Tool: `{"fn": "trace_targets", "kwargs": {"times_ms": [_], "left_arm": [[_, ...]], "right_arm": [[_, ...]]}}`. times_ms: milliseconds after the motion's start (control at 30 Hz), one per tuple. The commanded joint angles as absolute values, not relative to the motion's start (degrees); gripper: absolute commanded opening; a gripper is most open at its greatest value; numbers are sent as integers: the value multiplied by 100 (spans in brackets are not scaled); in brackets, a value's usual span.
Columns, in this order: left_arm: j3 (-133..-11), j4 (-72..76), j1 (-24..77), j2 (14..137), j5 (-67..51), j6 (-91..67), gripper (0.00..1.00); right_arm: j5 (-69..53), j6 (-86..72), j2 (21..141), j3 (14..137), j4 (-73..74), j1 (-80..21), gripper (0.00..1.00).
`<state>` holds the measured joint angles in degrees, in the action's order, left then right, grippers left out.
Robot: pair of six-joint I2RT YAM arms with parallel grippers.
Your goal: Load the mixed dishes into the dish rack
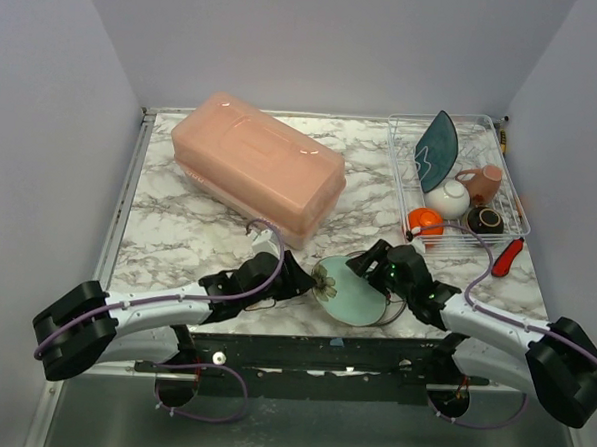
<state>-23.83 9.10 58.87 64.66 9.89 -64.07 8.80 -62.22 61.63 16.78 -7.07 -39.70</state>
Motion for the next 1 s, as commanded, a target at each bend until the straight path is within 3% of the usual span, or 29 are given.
{"fn": "trace_targets", "kwargs": {"times_ms": [0,167,500,600,700,767,967], "left_arm": [[-1840,1581,5871,6293,962,-6807,50],[-1809,1934,5871,6625,739,-7000,61],[-2028,3473,5872,7724,-134,-7263,61],[-2195,3885,5871,8038,-456,-7252,48],[-2200,4330,5871,8181,-553,-7311,12],[-2085,4552,5864,8147,-499,-7390,3],[-1962,4525,5827,7794,-313,-7202,0]], "right_arm": [[563,-6301,6568,1125,89,-3982,72],[514,-6299,6737,1118,60,-3982,69],[507,-6314,6786,1055,-223,-3981,69],[506,-6303,6850,1072,-237,-3983,69],[501,-6277,6872,1089,-233,-3985,68],[517,-6250,6849,1107,-191,-3979,68],[662,-5963,6601,1356,252,-3984,70]]}}
